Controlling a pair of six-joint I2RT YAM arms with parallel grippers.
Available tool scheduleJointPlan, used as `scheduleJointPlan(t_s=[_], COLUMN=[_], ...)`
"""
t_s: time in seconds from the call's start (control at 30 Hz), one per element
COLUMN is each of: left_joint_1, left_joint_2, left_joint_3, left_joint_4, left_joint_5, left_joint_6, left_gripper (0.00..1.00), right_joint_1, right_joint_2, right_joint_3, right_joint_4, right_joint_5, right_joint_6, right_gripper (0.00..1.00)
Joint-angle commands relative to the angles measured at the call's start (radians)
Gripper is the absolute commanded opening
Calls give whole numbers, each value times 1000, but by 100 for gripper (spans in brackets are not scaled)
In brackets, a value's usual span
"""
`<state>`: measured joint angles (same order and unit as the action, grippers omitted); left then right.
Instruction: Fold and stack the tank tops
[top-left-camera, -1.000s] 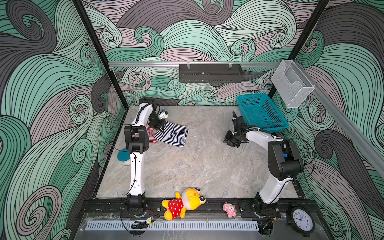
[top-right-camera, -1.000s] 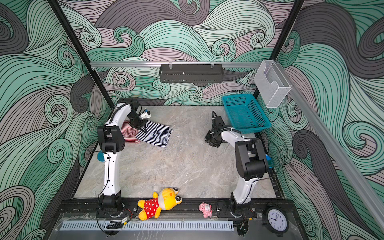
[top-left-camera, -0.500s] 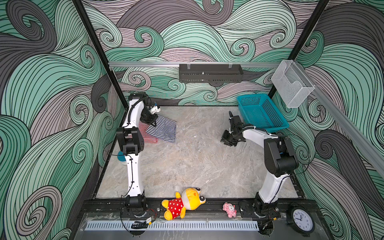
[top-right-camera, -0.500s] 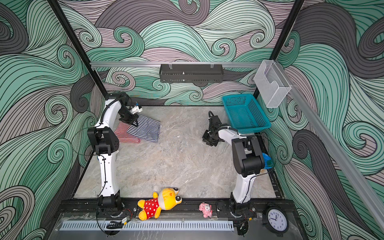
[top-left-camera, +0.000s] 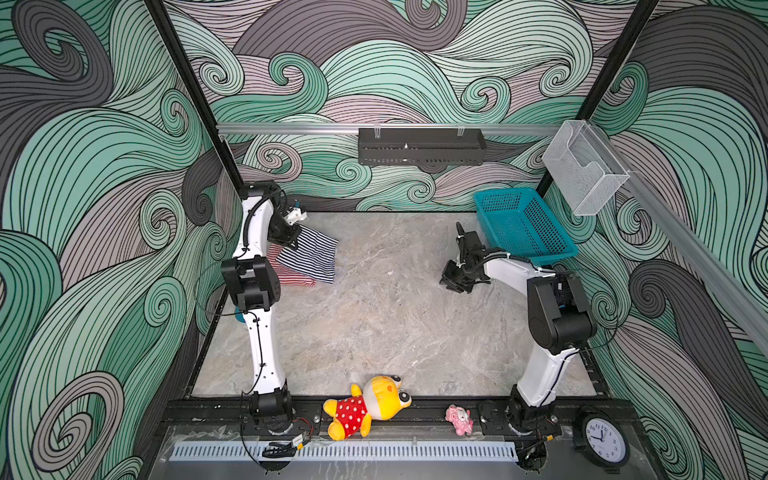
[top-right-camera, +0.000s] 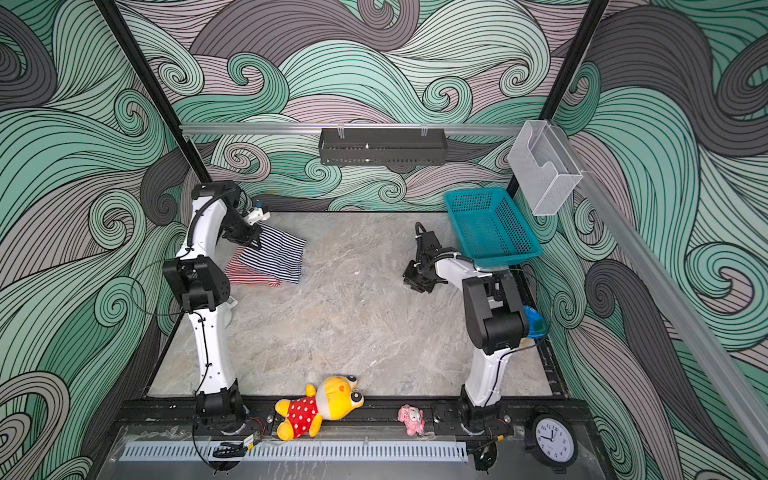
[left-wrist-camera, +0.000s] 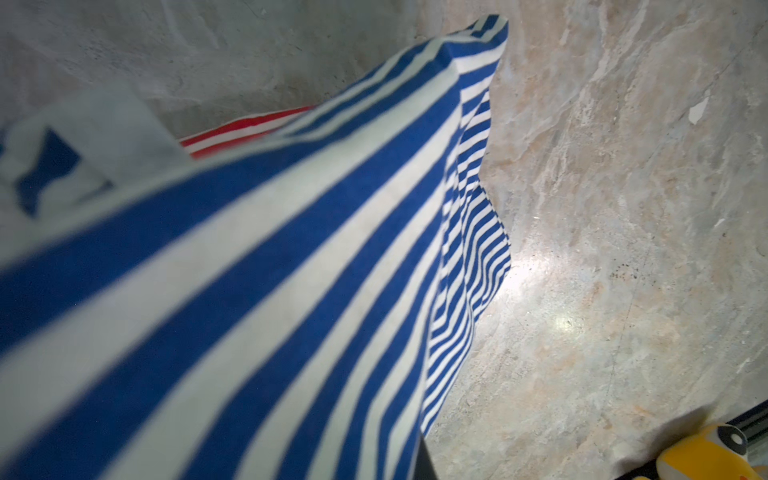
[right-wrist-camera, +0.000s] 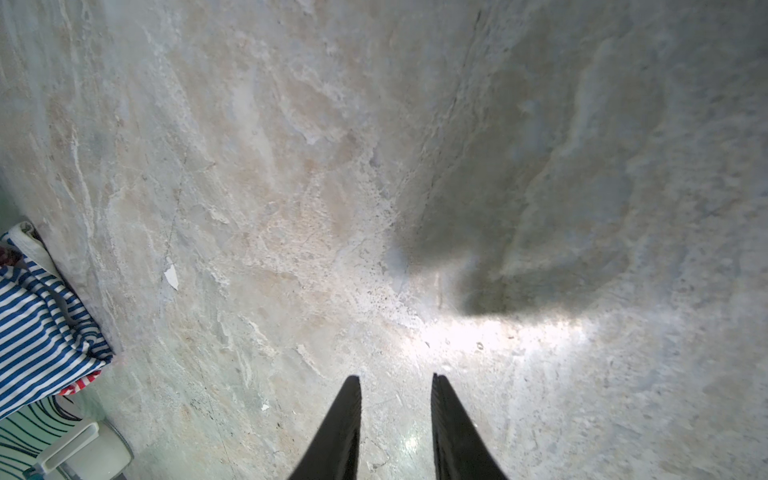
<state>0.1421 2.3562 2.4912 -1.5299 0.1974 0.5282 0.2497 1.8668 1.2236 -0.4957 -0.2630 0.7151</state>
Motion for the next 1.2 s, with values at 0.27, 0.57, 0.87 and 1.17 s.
scheduleJointPlan(t_s=[0.27,0.57,0.87,1.17], left_joint_1=[30,67,96,94], left_joint_2=[-90,-81,-29,53], left_joint_3=[43,46,46,44], left_joint_4=[-20,-38,-24,38], left_joint_5=[36,19,-20,-142], left_joint_6=[64,120,153,135], left_gripper=[0,0,0,0], right_joint_1=[8,8,7,8], right_joint_2=[14,19,16,9], right_joint_3=[2,6,4,-8], right_joint_4=[-1,4,-2,-1], right_joint_5=[8,8,11,16], right_joint_6=[18,23,21,20], right_gripper=[31,31,31,31])
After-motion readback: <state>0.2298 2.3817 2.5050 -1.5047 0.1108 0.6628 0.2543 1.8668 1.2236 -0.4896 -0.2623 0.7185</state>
